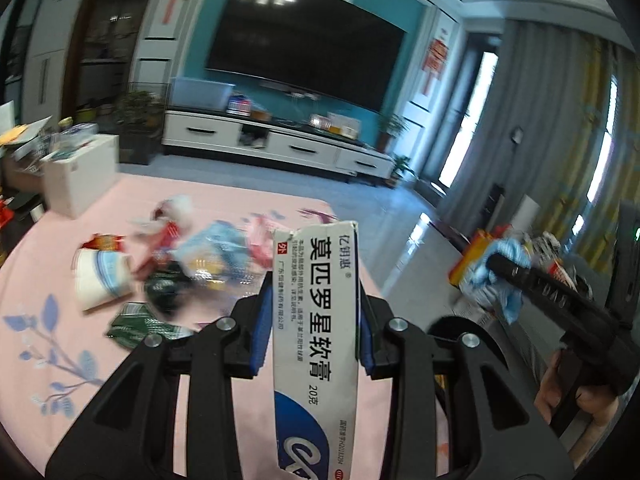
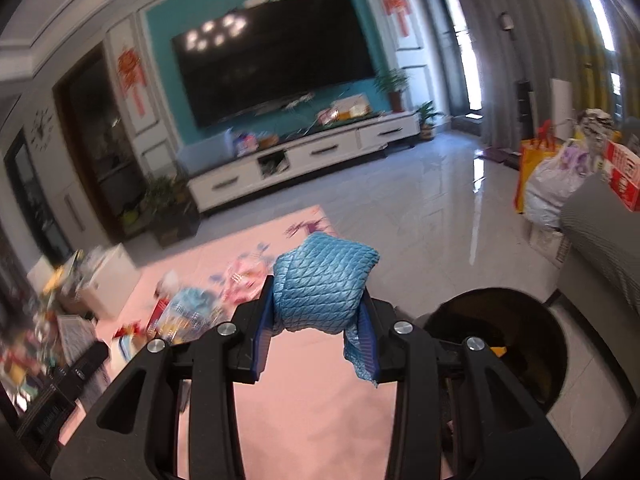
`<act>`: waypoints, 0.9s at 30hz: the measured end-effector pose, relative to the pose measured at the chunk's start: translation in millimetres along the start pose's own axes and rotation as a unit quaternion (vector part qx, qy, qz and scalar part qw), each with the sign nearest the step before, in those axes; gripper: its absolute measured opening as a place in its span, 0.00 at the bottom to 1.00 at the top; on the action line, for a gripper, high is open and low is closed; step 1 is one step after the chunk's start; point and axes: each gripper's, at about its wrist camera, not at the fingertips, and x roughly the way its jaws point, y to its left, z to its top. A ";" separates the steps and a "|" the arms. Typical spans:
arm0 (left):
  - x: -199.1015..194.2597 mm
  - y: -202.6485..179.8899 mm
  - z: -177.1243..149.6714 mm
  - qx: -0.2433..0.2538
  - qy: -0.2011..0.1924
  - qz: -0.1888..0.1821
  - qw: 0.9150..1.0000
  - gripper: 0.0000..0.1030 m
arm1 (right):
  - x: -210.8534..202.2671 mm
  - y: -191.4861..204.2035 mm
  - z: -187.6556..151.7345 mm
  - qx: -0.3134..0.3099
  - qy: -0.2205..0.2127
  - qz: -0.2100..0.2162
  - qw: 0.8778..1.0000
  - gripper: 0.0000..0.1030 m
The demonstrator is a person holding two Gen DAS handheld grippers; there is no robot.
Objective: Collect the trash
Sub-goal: 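Carry the ointment box and blue cloth to the bin and release both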
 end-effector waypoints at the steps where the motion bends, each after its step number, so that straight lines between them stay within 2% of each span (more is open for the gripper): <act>1: 2.6 -8.0 -1.0 0.006 0.002 -0.005 1.000 0.35 | -2.3 -8.0 1.9 0.009 -0.004 -0.006 1.000 0.36; 10: 40.9 -95.8 -16.3 0.058 0.040 -0.075 0.995 0.35 | -16.7 -85.0 4.8 0.085 -0.013 -0.070 0.994 0.37; 16: 73.6 -144.9 -32.5 0.086 0.081 -0.122 0.985 0.35 | -14.4 -120.6 -3.2 0.116 0.002 -0.108 0.987 0.38; 21: 98.6 -175.0 -49.3 0.096 0.105 -0.147 0.979 0.34 | -6.6 -144.1 -10.2 0.144 0.023 -0.137 0.980 0.38; 27: 130.9 -196.7 -66.1 0.083 0.159 -0.181 0.967 0.34 | 0.0 -165.2 -16.3 0.163 0.043 -0.159 0.973 0.38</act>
